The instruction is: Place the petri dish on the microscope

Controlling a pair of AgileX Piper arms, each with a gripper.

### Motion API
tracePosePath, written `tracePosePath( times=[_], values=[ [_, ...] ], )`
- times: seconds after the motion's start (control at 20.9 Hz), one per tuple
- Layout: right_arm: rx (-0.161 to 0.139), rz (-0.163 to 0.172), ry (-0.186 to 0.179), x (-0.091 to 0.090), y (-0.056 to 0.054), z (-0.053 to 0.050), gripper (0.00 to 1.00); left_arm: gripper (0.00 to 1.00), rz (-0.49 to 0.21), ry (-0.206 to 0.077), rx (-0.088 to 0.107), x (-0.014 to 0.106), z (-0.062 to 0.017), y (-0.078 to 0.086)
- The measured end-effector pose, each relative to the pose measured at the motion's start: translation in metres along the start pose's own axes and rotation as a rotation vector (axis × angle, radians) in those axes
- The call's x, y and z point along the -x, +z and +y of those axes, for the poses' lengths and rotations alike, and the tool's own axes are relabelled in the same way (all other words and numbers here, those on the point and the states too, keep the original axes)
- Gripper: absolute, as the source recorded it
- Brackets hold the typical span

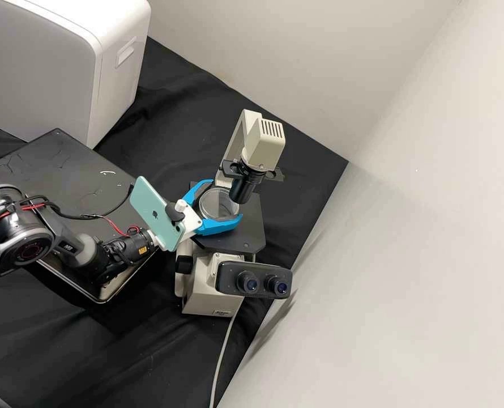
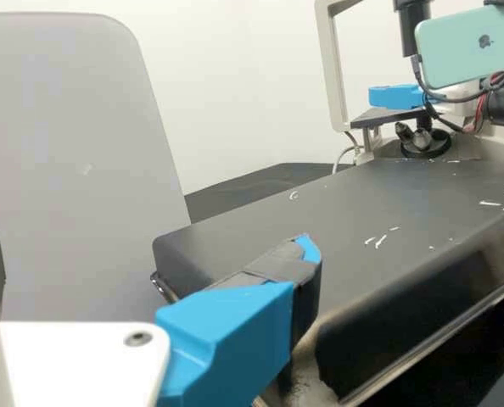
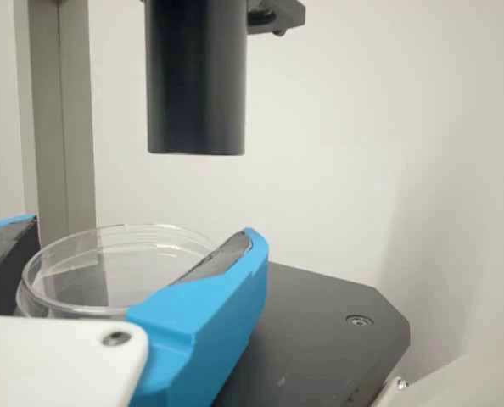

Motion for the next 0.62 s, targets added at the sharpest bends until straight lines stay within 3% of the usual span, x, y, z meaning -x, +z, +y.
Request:
tracePosePath(
  times=[0.19, 0.33, 0.62],
  values=[
    [0.000, 0.000, 0.000, -0.0001, 0.0005, -0.0005, 0.00, 1.00, 0.000, 0.000, 0.002, 0.0000, 0.0000, 0.0000],
    [0.000, 0.001, 0.001, -0.0001, 0.0004, -0.0003, 0.00, 1.00, 0.000, 0.000, 0.014, 0.0000, 0.0000, 0.0000],
    [0.002, 0.016, 0.012, -0.0004, 0.0024, -0.0042, 0.00, 1.00, 0.002, 0.000, 0.014, -0.0001, 0.0000, -0.0003]
  ],
)
